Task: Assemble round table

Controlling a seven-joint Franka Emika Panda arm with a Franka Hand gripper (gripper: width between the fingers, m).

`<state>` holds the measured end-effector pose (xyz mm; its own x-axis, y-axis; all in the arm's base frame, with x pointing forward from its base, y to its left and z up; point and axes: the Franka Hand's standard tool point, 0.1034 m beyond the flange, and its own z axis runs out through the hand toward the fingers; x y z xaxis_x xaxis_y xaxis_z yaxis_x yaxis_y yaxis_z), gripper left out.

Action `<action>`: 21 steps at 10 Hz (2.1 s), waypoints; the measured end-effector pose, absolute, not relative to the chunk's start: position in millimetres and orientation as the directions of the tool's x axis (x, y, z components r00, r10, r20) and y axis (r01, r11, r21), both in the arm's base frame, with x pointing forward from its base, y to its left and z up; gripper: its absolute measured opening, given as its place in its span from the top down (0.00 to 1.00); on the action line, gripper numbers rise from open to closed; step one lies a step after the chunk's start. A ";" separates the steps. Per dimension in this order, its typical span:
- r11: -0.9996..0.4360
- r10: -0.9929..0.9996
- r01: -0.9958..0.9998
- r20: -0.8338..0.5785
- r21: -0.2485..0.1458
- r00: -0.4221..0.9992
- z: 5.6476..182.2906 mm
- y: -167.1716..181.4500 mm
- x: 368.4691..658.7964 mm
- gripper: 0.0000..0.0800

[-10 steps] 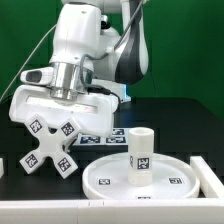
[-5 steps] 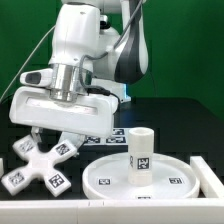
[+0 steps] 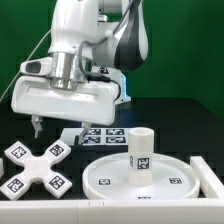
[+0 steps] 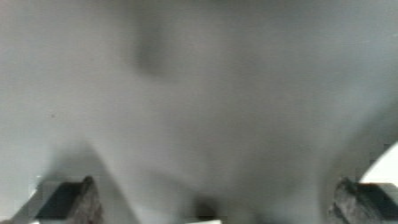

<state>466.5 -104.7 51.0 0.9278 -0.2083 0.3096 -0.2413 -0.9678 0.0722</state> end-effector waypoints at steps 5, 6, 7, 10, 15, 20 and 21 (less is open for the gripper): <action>-0.993 -0.111 -0.118 0.177 0.029 0.978 92.9 -134.8 524.6 0.19; -0.996 -0.093 -0.094 0.100 0.001 0.991 96.1 -137.1 541.5 0.19; -0.996 -0.083 -0.082 0.024 -0.028 0.996 100.1 -136.7 554.3 0.19; -0.996 -0.076 -0.078 -0.039 -0.053 0.996 99.1 -132.5 562.0 0.19; -0.994 -0.085 -0.094 -0.155 -0.049 0.984 87.7 -134.9 581.5 0.19; -0.995 -0.096 -0.100 -0.130 -0.029 0.987 78.0 -132.4 584.7 0.19; -0.999 -0.002 -0.008 -0.142 -0.042 0.990 72.6 -138.6 586.9 0.19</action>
Offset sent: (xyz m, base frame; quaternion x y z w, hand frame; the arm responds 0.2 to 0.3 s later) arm 0.0537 -0.0446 0.0428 0.0088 -0.0187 -0.1002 0.9947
